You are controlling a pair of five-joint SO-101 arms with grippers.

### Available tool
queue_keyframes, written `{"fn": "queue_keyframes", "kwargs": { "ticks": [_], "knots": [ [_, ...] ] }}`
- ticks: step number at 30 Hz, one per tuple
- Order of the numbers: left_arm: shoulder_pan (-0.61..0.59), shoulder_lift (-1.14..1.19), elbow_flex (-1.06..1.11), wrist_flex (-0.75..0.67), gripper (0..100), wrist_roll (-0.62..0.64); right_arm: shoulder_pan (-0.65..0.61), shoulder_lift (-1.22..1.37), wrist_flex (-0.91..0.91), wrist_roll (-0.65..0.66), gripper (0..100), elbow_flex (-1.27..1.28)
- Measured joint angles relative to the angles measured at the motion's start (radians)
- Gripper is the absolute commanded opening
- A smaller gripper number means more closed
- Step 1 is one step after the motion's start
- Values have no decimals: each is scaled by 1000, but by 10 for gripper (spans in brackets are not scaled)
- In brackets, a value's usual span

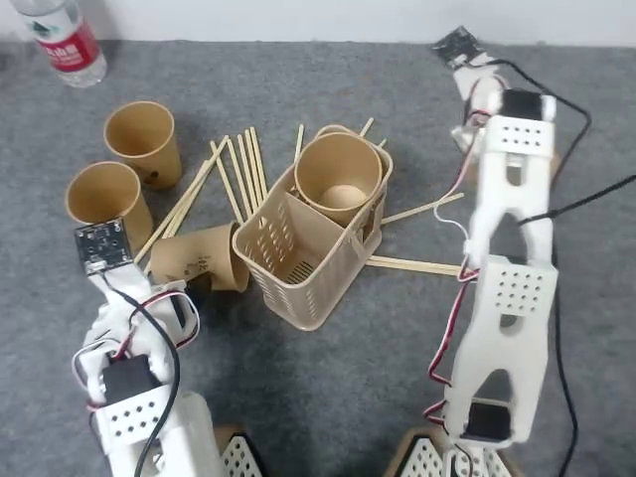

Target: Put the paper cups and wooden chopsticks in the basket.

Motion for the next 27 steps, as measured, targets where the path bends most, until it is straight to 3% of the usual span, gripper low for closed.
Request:
{"fn": "queue_keyframes", "kwargs": {
  "ticks": [10, 14, 27],
  "knots": [
    [0, 0, 0, 0, 317, 0, 141, 0, 216, 12, 6, -164],
    [0, 0, 0, 0, 317, 0, 199, 0, 273, 103, 7, -242],
    [0, 0, 0, 0, 317, 0, 376, 0, 233, 146, 9, -262]
  ]
}}
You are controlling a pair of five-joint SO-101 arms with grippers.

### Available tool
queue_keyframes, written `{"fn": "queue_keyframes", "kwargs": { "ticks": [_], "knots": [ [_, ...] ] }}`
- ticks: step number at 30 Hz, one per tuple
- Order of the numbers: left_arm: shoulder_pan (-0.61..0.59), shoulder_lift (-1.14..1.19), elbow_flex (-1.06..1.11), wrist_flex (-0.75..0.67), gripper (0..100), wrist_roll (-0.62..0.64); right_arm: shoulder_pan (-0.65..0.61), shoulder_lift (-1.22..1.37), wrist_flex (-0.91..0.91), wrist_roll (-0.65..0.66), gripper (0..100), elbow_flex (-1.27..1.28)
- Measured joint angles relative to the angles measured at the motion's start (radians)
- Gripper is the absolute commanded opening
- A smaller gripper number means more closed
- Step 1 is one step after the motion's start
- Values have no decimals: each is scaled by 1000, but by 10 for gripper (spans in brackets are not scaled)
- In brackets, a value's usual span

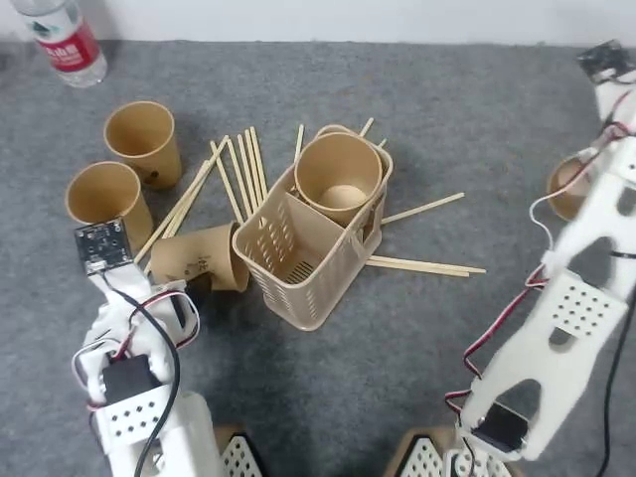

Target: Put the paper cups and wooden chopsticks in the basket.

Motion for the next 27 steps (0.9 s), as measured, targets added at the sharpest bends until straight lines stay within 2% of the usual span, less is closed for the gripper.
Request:
{"fn": "queue_keyframes", "kwargs": {
  "ticks": [6, 14, 20, 27],
  "knots": [
    [0, 0, 0, 0, 317, 0, 64, 98, -135, 0, 9, -2],
    [0, 0, 8, 0, 317, 0, 25, 215, -235, -8, 9, -2],
    [0, 0, 8, 0, 317, 0, -52, 215, -241, -147, 9, -86],
    [0, 0, 14, -3, 317, 0, -58, 215, -244, -192, 10, -226]
  ]
}}
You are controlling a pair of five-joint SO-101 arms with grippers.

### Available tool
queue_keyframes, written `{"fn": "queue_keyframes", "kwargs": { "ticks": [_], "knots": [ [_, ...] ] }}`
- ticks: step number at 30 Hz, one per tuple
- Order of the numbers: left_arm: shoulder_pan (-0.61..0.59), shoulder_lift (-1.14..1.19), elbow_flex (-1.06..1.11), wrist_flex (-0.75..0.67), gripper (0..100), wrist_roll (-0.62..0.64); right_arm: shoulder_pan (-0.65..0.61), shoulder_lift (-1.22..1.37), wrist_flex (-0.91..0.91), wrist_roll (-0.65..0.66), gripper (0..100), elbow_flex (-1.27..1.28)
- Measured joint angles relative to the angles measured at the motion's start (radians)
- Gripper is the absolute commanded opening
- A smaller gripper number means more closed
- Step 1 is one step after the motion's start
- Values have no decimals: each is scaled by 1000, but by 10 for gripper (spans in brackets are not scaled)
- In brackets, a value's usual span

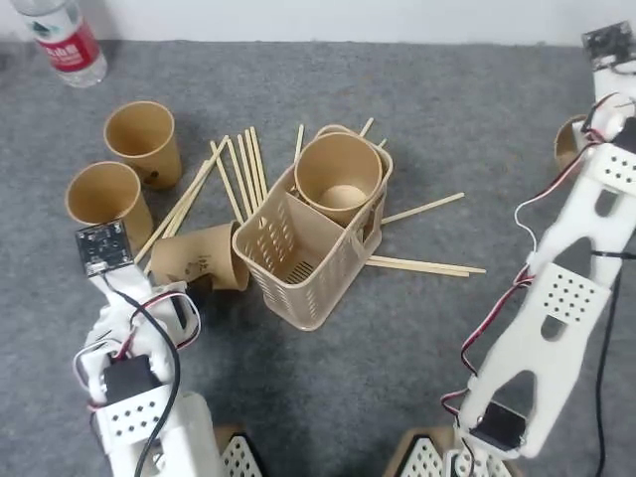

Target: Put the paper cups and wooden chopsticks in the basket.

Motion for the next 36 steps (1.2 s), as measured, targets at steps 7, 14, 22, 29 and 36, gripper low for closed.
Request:
{"fn": "queue_keyframes", "kwargs": {
  "ticks": [7, 14, 22, 29, 36],
  "knots": [
    [0, 0, 0, 0, 317, 0, 3, 0, 0, -3, 36, -51],
    [0, 0, 0, 0, 317, 0, 9, -5, 41, -106, 232, -51],
    [0, 0, 0, 0, 317, 0, 9, -51, 98, -144, 212, -51],
    [0, 0, 0, 0, 317, 0, -15, -71, 170, -144, 210, -51],
    [0, 0, 0, 0, 317, 0, -109, -74, 241, -94, 210, -51]
  ]
}}
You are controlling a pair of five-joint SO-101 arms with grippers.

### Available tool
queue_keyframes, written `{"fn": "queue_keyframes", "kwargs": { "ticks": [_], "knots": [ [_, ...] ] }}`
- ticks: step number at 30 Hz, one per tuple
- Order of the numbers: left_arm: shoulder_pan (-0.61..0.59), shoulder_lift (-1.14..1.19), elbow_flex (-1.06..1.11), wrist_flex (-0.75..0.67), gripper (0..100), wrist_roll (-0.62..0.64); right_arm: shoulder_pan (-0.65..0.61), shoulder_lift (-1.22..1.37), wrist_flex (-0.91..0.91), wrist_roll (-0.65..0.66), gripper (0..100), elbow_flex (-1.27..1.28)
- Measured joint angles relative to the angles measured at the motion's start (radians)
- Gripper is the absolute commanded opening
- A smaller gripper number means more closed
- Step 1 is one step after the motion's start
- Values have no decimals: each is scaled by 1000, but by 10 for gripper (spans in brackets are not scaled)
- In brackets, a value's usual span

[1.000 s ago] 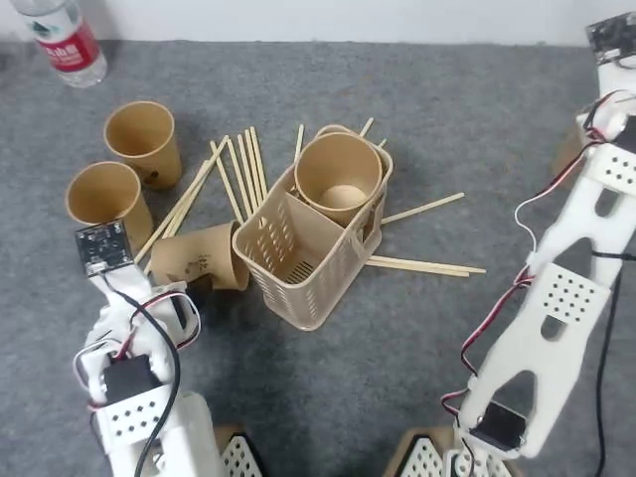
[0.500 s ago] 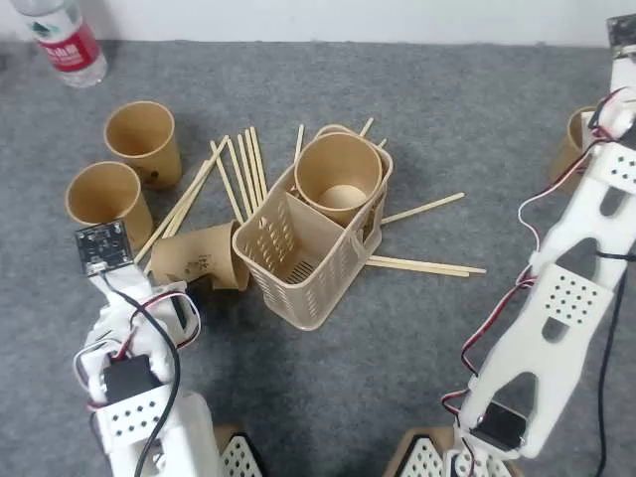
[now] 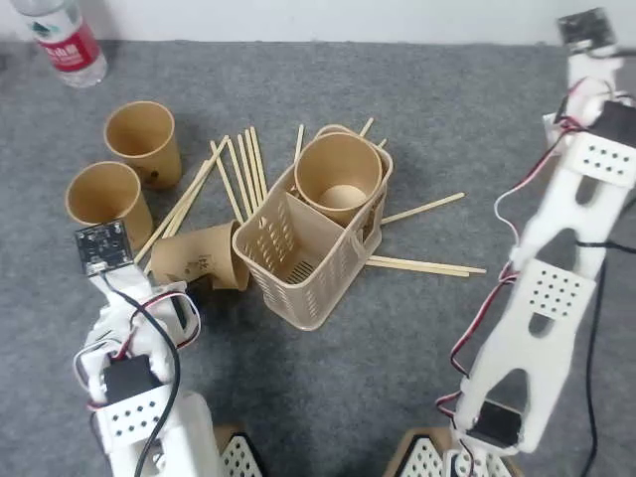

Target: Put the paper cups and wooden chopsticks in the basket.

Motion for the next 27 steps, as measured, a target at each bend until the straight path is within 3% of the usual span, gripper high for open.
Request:
{"fn": "queue_keyframes", "kwargs": {
  "ticks": [27],
  "knots": [
    [0, 0, 0, 0, 317, 0, -17, 124, -41, 2, 210, -2]
  ]
}}
